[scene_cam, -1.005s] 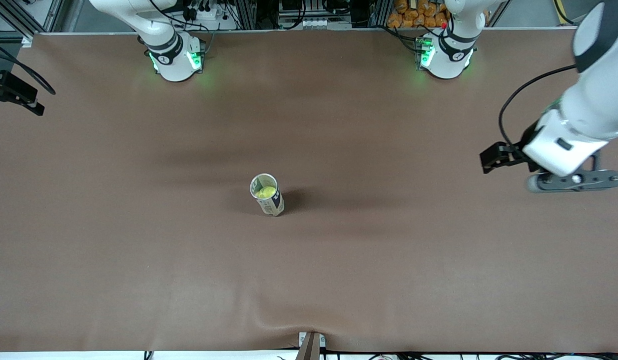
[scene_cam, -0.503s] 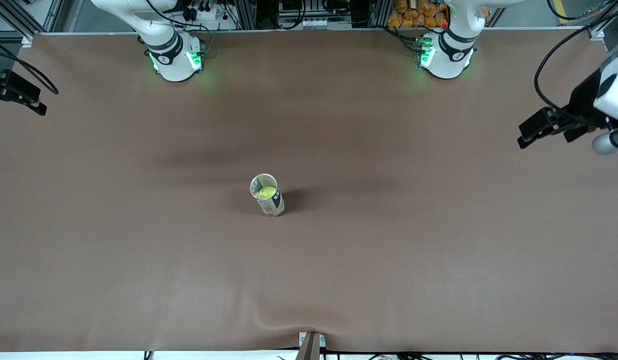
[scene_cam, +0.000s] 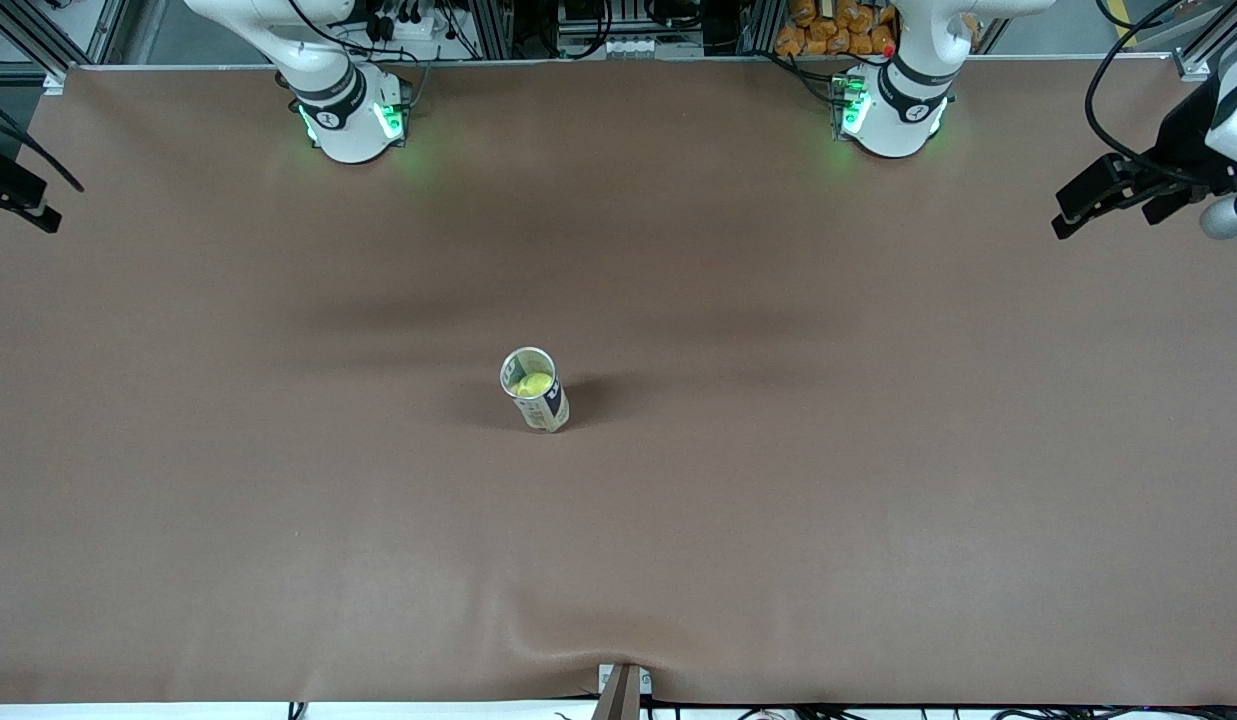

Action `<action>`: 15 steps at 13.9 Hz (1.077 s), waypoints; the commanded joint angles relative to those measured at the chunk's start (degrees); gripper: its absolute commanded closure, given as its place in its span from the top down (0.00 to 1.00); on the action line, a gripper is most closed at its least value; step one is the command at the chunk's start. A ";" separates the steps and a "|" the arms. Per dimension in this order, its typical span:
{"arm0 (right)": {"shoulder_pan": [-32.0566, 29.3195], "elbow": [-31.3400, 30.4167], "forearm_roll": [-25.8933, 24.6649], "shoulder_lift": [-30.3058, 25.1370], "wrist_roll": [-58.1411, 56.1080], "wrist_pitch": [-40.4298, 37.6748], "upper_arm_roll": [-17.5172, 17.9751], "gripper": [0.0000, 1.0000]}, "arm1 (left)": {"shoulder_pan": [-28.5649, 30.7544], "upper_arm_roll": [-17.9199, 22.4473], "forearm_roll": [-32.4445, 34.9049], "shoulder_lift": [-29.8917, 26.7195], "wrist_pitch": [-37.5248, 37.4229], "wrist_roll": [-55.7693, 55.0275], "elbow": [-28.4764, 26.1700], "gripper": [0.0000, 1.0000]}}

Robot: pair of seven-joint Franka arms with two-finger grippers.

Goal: Insert tennis ball vertically with right arm

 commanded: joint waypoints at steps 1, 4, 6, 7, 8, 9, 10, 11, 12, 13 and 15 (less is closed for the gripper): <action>-0.75 -0.46 0.45 -0.13 -0.70 -0.28 1.06 1.00 | -0.53 0.97 -0.91 -2.09 0.71 1.29 -2.49 1.00; -0.49 -2.48 0.45 -0.22 -0.79 -0.11 1.06 1.00 | -0.44 2.20 -1.08 -2.09 0.45 4.28 -2.66 1.00; -0.14 -2.57 0.45 -0.22 -0.79 0.16 1.15 1.00 | -0.53 1.76 -1.00 -2.09 0.00 4.19 -2.67 1.00; -0.14 -2.57 0.45 -0.30 -0.79 0.16 1.15 1.00 | -0.44 1.76 -0.91 -2.09 -0.17 4.19 -2.67 1.00; -0.22 -2.57 0.45 -0.30 -0.79 0.25 1.15 1.00 | -0.44 1.76 -0.82 -1.83 -0.35 4.45 -2.49 1.00; -0.14 -2.57 0.45 -0.30 -0.79 0.25 1.15 1.00 | -0.44 1.85 -0.73 -1.74 -0.52 5.59 -2.32 1.00; -0.14 -2.57 0.45 -0.30 -0.79 0.25 1.15 1.00 | -0.44 1.85 -0.30 -1.57 -0.52 6.29 -2.05 1.00; -0.05 -2.75 0.45 -0.22 -0.79 0.25 1.24 1.00 | -0.53 1.94 -0.29 -1.56 -0.52 6.39 -1.88 1.00; -0.05 -3.01 0.45 -0.30 -0.79 0.51 1.24 1.00 | -0.53 1.85 -0.12 -1.48 -0.87 6.39 -1.87 1.00; -0.05 -3.01 0.45 -0.30 -0.79 0.60 1.24 1.00 | -0.70 1.76 0.58 -1.56 -0.96 6.39 -1.87 1.00; -0.05 -3.18 0.36 -0.30 -0.79 0.60 1.32 1.00 | -0.70 0.62 0.67 -1.56 -1.75 6.30 -1.87 1.00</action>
